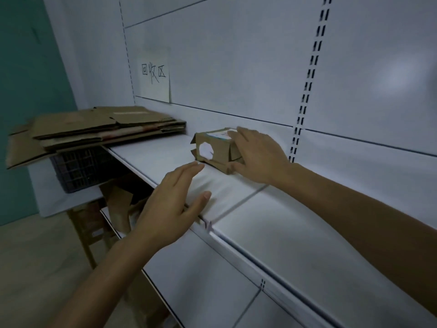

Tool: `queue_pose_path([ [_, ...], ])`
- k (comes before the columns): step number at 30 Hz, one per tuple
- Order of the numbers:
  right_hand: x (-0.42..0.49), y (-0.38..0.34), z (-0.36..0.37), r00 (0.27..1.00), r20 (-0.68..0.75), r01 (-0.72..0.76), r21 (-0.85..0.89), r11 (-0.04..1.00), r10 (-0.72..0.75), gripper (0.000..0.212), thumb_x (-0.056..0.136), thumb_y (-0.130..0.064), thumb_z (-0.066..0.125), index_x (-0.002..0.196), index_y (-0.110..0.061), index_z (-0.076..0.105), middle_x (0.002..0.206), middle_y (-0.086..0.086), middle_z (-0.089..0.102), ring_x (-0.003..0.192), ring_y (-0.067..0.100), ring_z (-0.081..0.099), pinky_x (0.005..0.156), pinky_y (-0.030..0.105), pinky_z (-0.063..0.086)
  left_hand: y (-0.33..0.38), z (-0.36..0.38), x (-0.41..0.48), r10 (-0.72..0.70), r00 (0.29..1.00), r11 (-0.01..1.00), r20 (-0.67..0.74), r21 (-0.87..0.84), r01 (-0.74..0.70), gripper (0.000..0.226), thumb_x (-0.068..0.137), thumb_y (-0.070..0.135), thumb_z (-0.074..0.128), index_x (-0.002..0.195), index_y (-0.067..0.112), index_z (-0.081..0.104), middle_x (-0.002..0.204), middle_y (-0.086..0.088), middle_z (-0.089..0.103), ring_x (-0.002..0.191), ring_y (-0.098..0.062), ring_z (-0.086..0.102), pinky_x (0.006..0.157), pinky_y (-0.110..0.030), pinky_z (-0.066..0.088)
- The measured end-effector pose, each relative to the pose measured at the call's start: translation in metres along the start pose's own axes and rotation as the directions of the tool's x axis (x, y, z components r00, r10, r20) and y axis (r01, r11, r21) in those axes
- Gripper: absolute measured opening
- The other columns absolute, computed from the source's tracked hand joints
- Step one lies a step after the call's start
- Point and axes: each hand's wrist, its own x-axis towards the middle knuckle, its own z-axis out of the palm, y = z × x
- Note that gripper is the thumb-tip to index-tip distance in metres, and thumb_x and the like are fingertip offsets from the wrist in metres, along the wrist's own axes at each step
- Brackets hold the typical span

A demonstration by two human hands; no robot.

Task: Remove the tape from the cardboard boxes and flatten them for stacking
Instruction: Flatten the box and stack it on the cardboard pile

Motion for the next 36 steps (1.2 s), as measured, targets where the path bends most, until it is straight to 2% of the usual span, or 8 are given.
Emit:
queue_pose_path([
  [11,0.054,0.007,0.001,0.981,0.174,-0.081,-0.045,0.996,0.087,0.054,0.080,-0.033,0.059,0.133,-0.030,0.049,0.124,0.000,0.061,0.103,0.025,0.055,0.079,0.039,0.050,-0.104,0.035,0.128,-0.223,0.946,0.971,0.235,0.136,0.195,0.043,0.086,0.062,0.041,0.101,0.028,0.063,0.100,0.004,0.063,0.094,-0.017,0.057,0.069,-0.031,0.043],
  [17,0.063,-0.005,0.008,0.959,0.153,-0.236,-0.042,0.971,0.239,0.047,0.088,-0.020,0.047,0.133,-0.035,0.049,0.135,-0.005,0.054,0.108,0.021,0.053,0.074,0.032,0.042,-0.143,0.037,0.177,0.055,0.948,0.894,0.313,-0.439,0.093,0.019,0.084,0.049,0.063,0.091,0.032,0.069,0.096,0.015,0.068,0.093,-0.002,0.060,0.074,-0.021,0.046],
  [20,0.062,-0.009,0.010,0.940,0.135,-0.321,0.046,0.946,0.312,0.046,0.089,-0.009,0.048,0.130,-0.029,0.055,0.130,-0.002,0.057,0.108,0.020,0.053,0.083,0.036,0.046,-0.147,0.045,0.182,0.076,0.932,0.732,0.355,-0.655,0.189,0.042,0.078,0.059,0.063,0.092,0.019,0.070,0.088,0.011,0.072,0.081,-0.006,0.064,0.066,-0.014,0.047],
  [22,0.057,-0.014,0.014,0.927,0.064,-0.376,0.191,0.907,0.370,0.046,0.087,0.000,0.050,0.126,-0.022,0.059,0.127,0.001,0.059,0.112,0.018,0.054,0.091,0.033,0.045,-0.149,0.051,0.184,0.117,0.915,0.720,0.386,-0.667,0.189,0.069,0.071,0.070,0.063,0.101,0.008,0.065,0.098,-0.001,0.071,0.090,-0.018,0.065,0.079,-0.028,0.054],
  [25,0.047,-0.027,0.024,0.829,-0.080,-0.474,0.423,0.772,0.553,0.043,0.087,0.004,0.055,0.124,-0.016,0.061,0.130,-0.001,0.057,0.121,0.015,0.051,0.096,0.013,0.041,-0.148,0.050,0.181,0.189,0.897,0.619,0.400,-0.757,0.207,0.054,0.079,0.054,0.067,0.108,0.009,0.062,0.107,0.008,0.070,0.098,-0.004,0.065,0.080,-0.019,0.053],
  [30,0.044,-0.025,0.019,0.369,-0.077,-0.516,0.812,0.273,0.926,0.044,0.083,-0.025,0.070,0.122,-0.009,0.058,0.107,-0.001,0.064,0.092,0.010,0.061,0.074,0.020,0.045,-0.142,0.040,0.179,0.284,0.889,0.361,0.359,-0.899,0.247,0.046,0.077,0.033,0.066,0.117,0.011,0.064,0.104,0.007,0.072,0.091,-0.002,0.067,0.068,-0.010,0.049],
  [33,0.045,-0.036,0.020,0.372,-0.078,-0.446,0.859,0.251,0.925,0.026,0.083,-0.037,0.069,0.089,-0.011,0.066,0.093,0.011,0.070,0.085,0.019,0.064,0.072,0.029,0.049,-0.141,0.037,0.179,0.280,0.896,0.336,0.345,-0.909,0.245,0.058,0.070,0.039,0.068,0.122,0.014,0.060,0.108,0.007,0.071,0.093,-0.002,0.067,0.067,-0.010,0.049],
  [36,0.048,-0.052,0.016,0.461,-0.181,-0.386,0.841,0.380,0.869,0.060,0.080,-0.063,0.054,0.083,-0.006,0.070,0.091,0.011,0.071,0.086,0.022,0.066,0.084,0.033,0.055,-0.141,0.039,0.179,0.282,0.897,0.347,0.340,-0.908,0.235,0.064,0.067,0.046,0.070,0.124,0.020,0.057,0.113,0.010,0.069,0.101,-0.003,0.065,0.075,-0.012,0.051],
])
